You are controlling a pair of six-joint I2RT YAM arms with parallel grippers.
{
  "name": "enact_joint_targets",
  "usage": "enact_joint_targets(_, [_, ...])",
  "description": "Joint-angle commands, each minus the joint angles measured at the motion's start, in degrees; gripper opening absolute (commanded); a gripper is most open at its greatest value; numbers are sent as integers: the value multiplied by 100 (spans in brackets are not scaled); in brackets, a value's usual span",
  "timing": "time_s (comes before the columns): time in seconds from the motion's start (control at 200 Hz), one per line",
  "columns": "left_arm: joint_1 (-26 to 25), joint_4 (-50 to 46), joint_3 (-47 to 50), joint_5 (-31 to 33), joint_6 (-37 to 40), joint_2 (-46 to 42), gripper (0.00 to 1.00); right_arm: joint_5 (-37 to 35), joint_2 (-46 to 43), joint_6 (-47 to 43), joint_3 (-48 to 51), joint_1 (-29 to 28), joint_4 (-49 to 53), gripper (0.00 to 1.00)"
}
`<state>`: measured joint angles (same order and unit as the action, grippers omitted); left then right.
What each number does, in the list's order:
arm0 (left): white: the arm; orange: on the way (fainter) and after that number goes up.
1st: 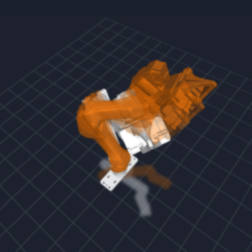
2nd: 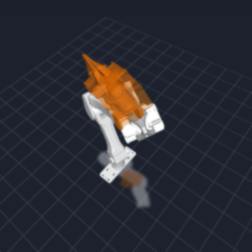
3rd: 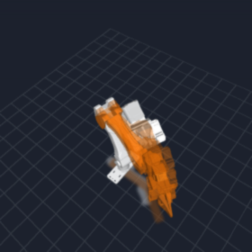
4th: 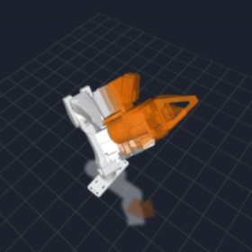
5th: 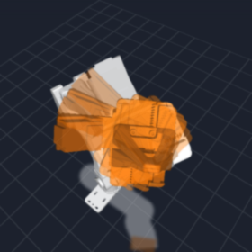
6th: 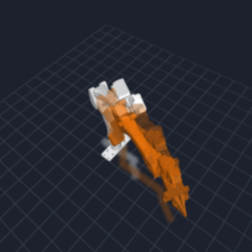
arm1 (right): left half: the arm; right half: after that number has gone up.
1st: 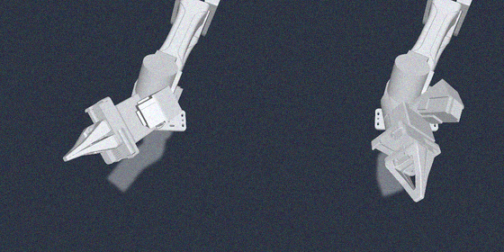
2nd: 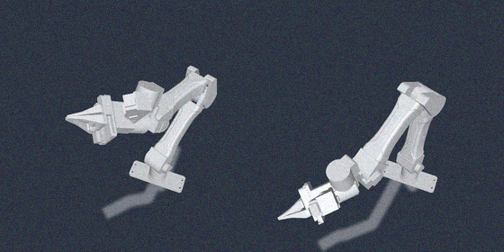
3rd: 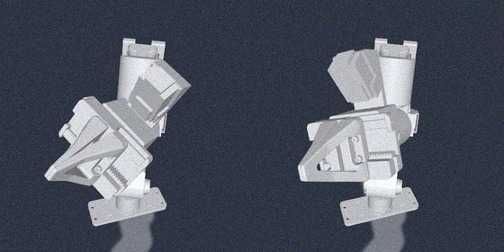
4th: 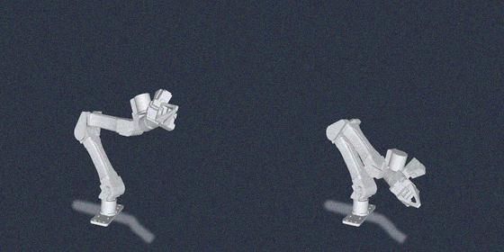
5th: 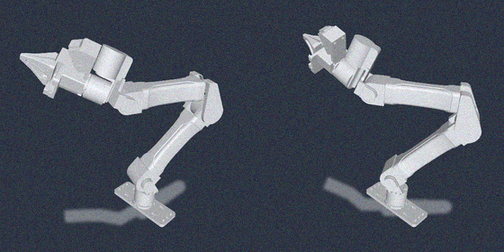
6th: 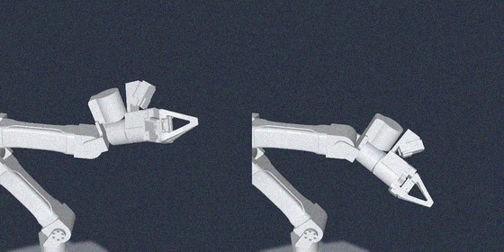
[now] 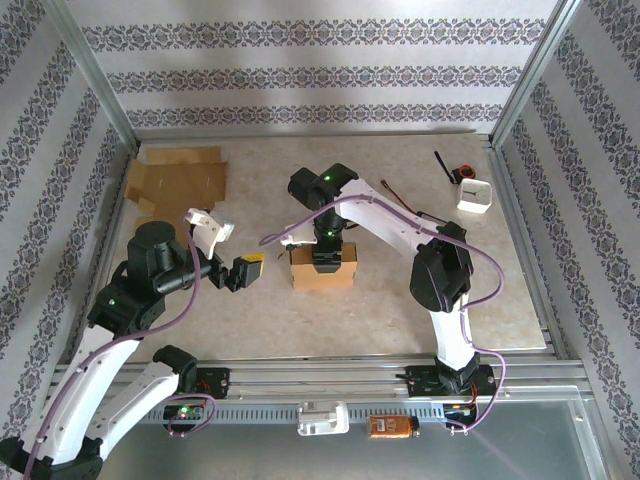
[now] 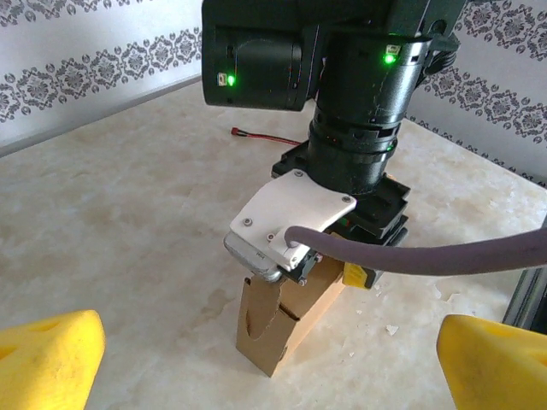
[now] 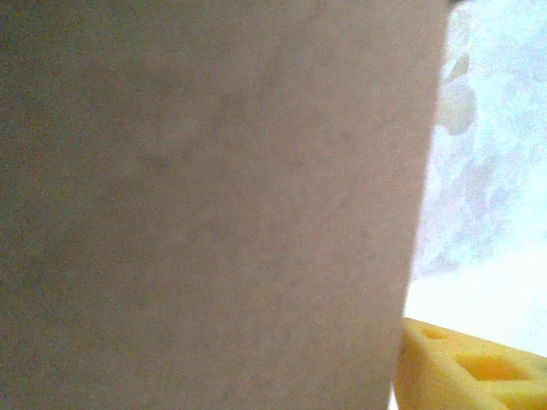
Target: Fold the paper box
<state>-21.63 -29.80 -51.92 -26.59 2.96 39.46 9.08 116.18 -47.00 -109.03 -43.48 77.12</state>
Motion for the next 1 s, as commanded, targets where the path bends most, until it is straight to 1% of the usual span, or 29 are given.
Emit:
enact_joint_targets(0.0, [34,85,30,-135,-76,32,100,359,-462,141,56,23,-272,74])
enact_joint_targets(0.095, [36,141,44,-131,-213,115,100,574,-812,237,219,77,-578,77])
enact_joint_targets(0.205, [35,168,28,-25,-475,240,100,891,-1116,439,325,229,-788,77])
enact_joint_targets(0.295, [29,171,-25,19,-752,363,100,1206,-1535,986,515,466,-1222,76])
enact_joint_targets(0.39, [35,185,-80,-54,-1141,532,99,1769,-2331,2173,1204,883,-2210,76])
enact_joint_targets(0.435, [35,202,-114,-85,-1360,630,97,1992,-2834,3014,1764,1141,-2884,76])
enact_joint_targets(0.505, [27,252,-154,-237,-1645,819,95,2008,-3589,4376,2702,1536,-3812,77])
enact_joint_targets(0.555, [12,249,-180,-369,-1794,972,94,2078,-4059,5035,3372,1862,-4121,77])
enact_joint_targets(0.605, [-1,247,-208,-522,-1843,1127,93,2234,-4454,5410,3896,2131,-4258,77])
enact_joint_targets(0.65, [-4,251,-209,-618,-1843,1247,93,2334,-4746,5512,4286,2291,-4288,77])
enact_joint_targets(0.754, [-34,252,-248,-674,-1732,1500,93,2258,-5109,5358,4852,2348,-4202,77])
enact_joint_targets(0.849, [-54,203,-300,-588,-1626,1667,93,2266,-5048,5228,4986,2334,-4146,68])
enact_joint_targets(0.929, [-73,212,-308,-532,-1563,1746,93,2097,-4949,5067,5031,2325,-4165,61])
enact_joint_targets(0.999, [-70,195,-341,-536,-1519,1809,92,1967,-4872,4946,5055,2319,-4199,57])
